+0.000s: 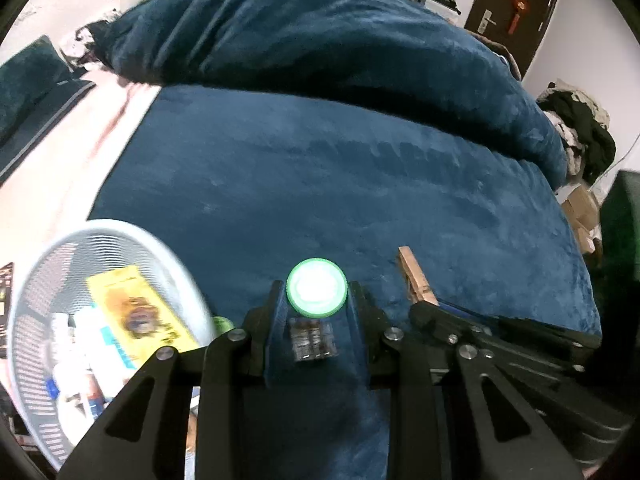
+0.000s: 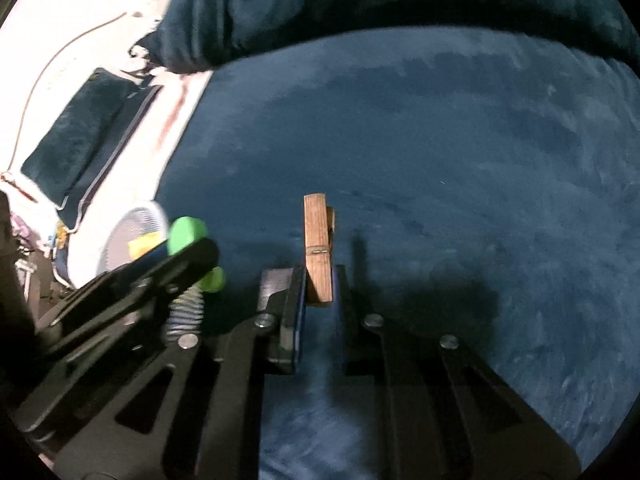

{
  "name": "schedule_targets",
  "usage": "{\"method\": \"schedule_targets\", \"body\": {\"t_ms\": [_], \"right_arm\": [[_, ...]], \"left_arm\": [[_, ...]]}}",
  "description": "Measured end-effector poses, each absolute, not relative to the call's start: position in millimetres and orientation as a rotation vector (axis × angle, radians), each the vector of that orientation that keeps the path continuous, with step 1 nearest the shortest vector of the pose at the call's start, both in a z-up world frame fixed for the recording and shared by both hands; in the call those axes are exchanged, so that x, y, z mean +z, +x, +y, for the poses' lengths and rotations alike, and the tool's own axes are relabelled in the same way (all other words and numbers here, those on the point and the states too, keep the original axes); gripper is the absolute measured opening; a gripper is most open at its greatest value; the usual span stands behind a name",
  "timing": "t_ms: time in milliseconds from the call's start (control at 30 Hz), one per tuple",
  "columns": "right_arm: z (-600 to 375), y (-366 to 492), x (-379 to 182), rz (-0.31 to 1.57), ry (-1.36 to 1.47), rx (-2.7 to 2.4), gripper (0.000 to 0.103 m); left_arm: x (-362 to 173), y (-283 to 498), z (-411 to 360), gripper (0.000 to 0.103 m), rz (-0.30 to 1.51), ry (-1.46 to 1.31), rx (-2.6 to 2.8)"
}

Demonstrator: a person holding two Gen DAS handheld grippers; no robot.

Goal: Organize objects
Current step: 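Carry the clothespin and green cap over the basket, then open both tools to drop the clothespin and green cap into the basket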

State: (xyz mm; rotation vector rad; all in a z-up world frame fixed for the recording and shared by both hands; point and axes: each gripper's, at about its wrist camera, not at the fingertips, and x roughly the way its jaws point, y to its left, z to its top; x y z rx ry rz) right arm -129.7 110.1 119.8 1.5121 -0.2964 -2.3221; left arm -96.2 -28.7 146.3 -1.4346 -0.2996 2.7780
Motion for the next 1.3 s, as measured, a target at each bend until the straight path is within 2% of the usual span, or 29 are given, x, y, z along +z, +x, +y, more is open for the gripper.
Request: {"method": "schedule_targets", "body": {"t_ms": [467,1300], "right_arm": [[52,-90,142,-0.408,1.478,-2.208,0.013],[-18,-81,136,-0.281,1.461,-2.069,0.013]], "left_arm": [[152,-31,-105,0.03,-0.328,-1.524,2.933],[138,-3,-169,0.03,-0.459,-1.643,3.001]]}}
